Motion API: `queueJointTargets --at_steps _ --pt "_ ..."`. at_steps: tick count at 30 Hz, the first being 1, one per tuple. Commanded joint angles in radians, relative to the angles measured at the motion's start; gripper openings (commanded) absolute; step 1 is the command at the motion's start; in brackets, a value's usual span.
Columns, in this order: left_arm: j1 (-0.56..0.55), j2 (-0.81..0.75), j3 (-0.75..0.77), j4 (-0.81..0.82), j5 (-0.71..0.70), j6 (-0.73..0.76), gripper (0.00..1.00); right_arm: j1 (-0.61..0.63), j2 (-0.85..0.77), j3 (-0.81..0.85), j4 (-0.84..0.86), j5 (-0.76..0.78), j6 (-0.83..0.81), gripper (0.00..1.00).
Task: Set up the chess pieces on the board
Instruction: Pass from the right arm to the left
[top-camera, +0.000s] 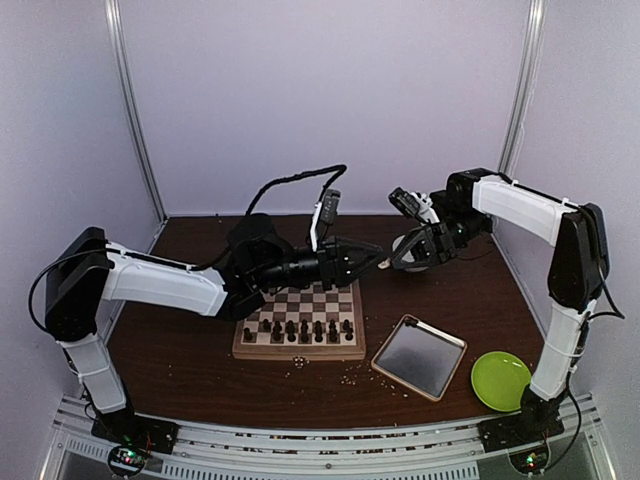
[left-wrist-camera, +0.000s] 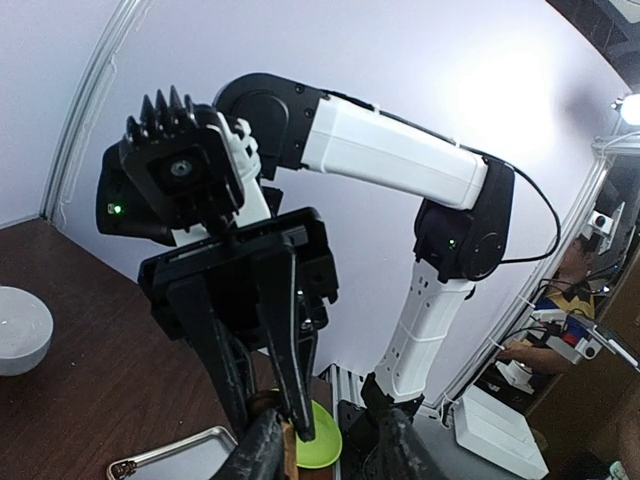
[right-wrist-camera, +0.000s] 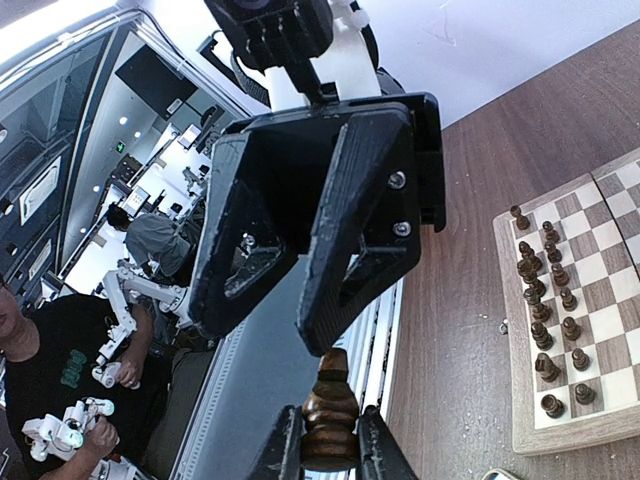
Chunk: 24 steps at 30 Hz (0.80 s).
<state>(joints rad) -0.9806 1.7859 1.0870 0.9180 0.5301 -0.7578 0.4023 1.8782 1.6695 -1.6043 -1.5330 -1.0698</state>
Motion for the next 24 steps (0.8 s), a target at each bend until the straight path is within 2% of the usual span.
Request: queueJointTargets --at_steps 1,5,13,24 --pt "0.006 0.030 0.048 -0.004 0.036 -0.022 0.34 -0.007 0.000 0.030 -0.015 -0.038 -0.011 0.13" --pt "0.018 0.038 0.040 -0.014 0.006 -0.046 0.38 -0.011 -0.012 0.025 -0.015 -0.039 -0.012 0.13" --pt "0.026 0.036 0.021 -0.012 -0.019 -0.065 0.39 -0.023 -0.017 0.013 -0.015 -0.042 -0.020 0.13" --pt "0.025 0.075 0.078 -0.050 0.033 -0.079 0.27 -0.034 -0.010 0.032 -0.016 -0.044 -0.010 0.14"
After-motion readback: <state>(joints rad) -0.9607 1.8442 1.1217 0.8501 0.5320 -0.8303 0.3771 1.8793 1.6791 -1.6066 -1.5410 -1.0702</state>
